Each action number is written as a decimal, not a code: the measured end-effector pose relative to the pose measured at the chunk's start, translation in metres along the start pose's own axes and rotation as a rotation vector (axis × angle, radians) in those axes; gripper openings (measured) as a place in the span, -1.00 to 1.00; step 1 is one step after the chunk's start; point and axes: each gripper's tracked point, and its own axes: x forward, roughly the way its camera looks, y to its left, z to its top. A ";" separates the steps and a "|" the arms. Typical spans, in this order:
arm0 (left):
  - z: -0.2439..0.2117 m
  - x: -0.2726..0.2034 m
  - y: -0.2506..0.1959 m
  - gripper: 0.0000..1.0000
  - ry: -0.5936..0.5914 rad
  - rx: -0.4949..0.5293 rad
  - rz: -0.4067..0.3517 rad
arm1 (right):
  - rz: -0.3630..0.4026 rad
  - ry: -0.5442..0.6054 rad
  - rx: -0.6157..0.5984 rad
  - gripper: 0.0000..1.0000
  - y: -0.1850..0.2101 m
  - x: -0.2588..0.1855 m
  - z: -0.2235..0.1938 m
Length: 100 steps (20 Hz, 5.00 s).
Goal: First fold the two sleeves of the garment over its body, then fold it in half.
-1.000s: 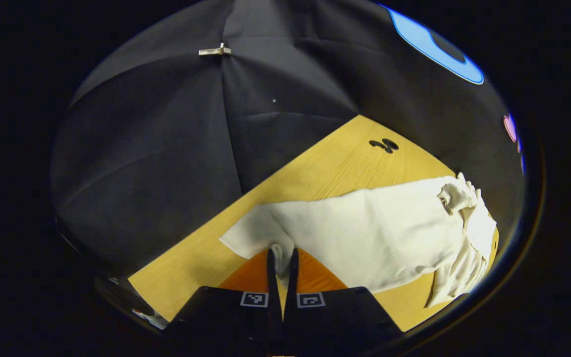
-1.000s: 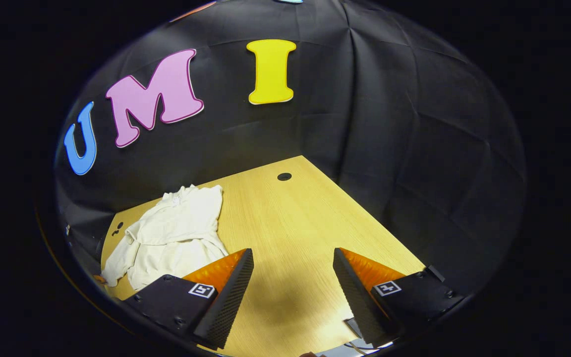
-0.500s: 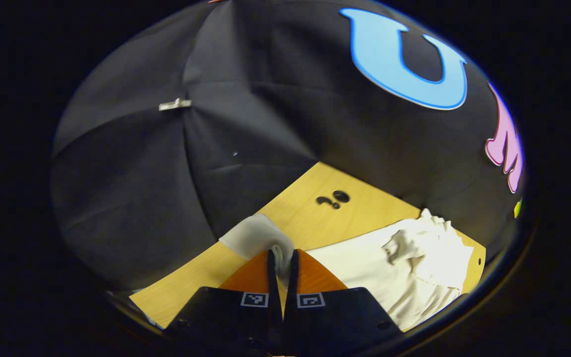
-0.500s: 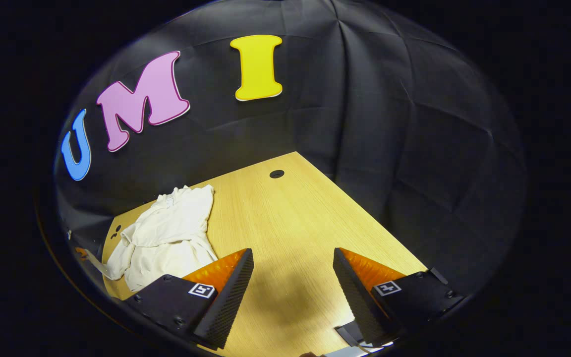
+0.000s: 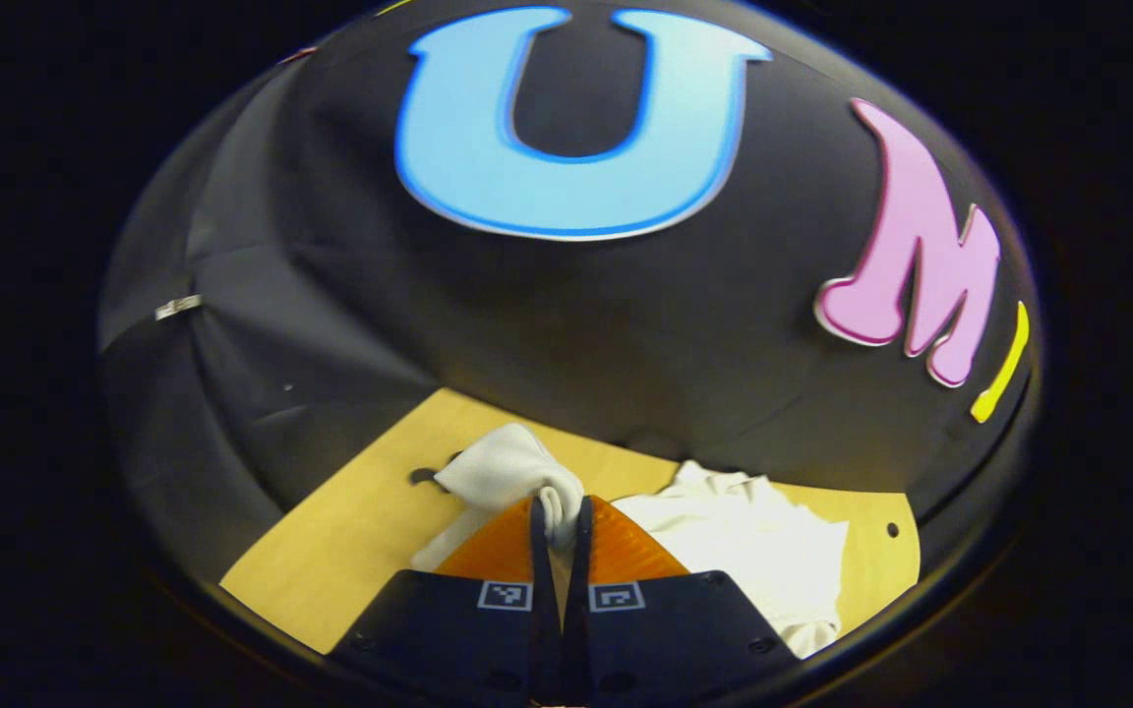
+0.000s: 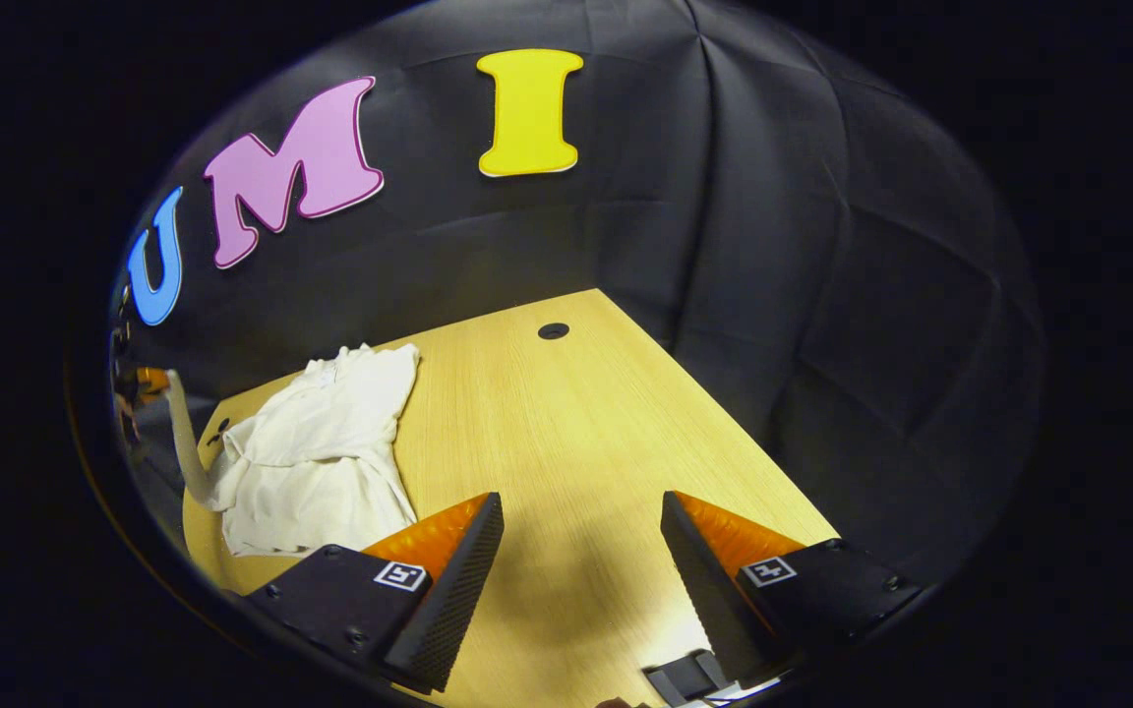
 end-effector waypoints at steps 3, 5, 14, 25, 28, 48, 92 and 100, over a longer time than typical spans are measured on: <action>-0.004 0.024 -0.090 -0.87 0.001 0.045 -0.132 | -0.001 0.022 -0.001 0.98 -0.009 0.007 -0.005; -0.016 0.032 -0.147 -0.87 0.014 0.081 -0.219 | -0.007 0.028 0.023 0.98 -0.014 0.013 -0.005; -0.120 0.021 -0.331 -0.87 0.174 0.180 -0.502 | 0.003 0.088 0.027 0.98 -0.015 0.020 -0.031; -0.164 0.002 -0.294 0.96 0.235 0.132 -0.437 | 0.090 0.105 0.008 0.98 0.026 0.022 -0.043; -0.164 -0.016 -0.230 0.96 0.199 0.197 -0.343 | 0.132 0.108 0.007 0.98 0.050 0.025 -0.043; -0.303 -0.110 0.056 0.96 0.455 0.103 0.028 | 0.293 0.293 -0.062 0.99 0.206 0.072 -0.107; -0.096 -0.038 -0.049 -0.88 0.179 0.062 -0.155 | 0.438 0.023 -0.137 -0.87 0.326 0.147 0.126; -0.056 0.088 -0.050 -0.89 0.131 -0.044 -0.147 | 0.389 -0.039 -0.087 -0.88 0.358 0.243 0.167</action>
